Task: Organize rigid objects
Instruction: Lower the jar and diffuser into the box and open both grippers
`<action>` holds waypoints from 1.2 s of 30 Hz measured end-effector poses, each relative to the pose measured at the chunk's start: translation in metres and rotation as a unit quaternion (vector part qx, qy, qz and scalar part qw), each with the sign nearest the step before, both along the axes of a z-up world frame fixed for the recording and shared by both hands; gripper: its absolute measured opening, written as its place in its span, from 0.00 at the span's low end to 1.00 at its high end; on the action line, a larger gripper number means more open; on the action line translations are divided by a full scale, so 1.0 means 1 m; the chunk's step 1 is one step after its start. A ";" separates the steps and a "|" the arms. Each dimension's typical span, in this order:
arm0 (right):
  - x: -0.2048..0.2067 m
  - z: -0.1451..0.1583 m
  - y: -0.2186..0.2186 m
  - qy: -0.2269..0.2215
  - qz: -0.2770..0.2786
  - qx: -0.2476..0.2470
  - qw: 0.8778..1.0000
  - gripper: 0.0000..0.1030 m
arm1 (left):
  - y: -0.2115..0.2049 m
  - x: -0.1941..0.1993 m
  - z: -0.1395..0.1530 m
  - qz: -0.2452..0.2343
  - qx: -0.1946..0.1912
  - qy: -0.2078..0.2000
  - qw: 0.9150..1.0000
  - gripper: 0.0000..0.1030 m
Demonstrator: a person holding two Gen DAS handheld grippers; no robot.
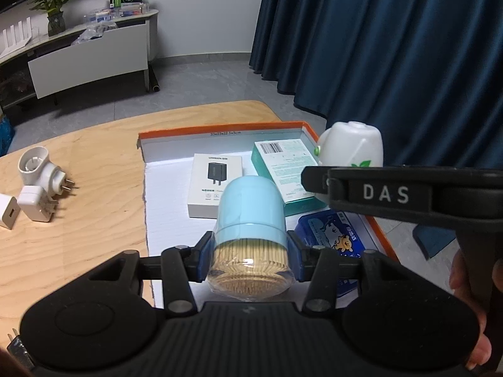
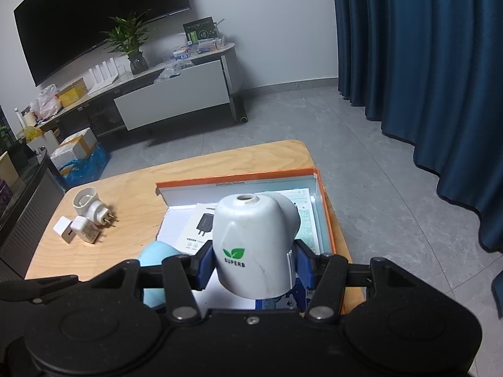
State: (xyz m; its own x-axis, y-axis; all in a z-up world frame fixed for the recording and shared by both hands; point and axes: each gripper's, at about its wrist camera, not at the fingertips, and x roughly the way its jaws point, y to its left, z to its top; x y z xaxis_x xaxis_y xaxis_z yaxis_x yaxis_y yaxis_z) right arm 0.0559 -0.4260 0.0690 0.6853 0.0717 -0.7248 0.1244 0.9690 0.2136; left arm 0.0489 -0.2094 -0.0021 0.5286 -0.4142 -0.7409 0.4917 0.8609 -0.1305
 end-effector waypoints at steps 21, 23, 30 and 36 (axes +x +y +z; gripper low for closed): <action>-0.007 0.011 -0.029 -0.048 -0.041 0.010 0.998 0.73 | -0.016 0.010 -0.017 -0.022 -0.011 0.041 0.999 0.47; -0.011 0.013 -0.028 -0.050 -0.040 0.009 0.998 0.73 | -0.017 0.013 -0.019 -0.025 -0.023 0.051 0.998 0.51; -0.015 0.021 -0.018 -0.053 -0.027 0.012 0.998 0.73 | -0.003 0.010 -0.003 0.003 -0.029 0.024 0.999 0.69; -0.019 0.025 -0.004 -0.052 -0.014 0.009 0.999 0.74 | 0.016 0.010 0.008 0.037 -0.024 0.017 0.999 0.75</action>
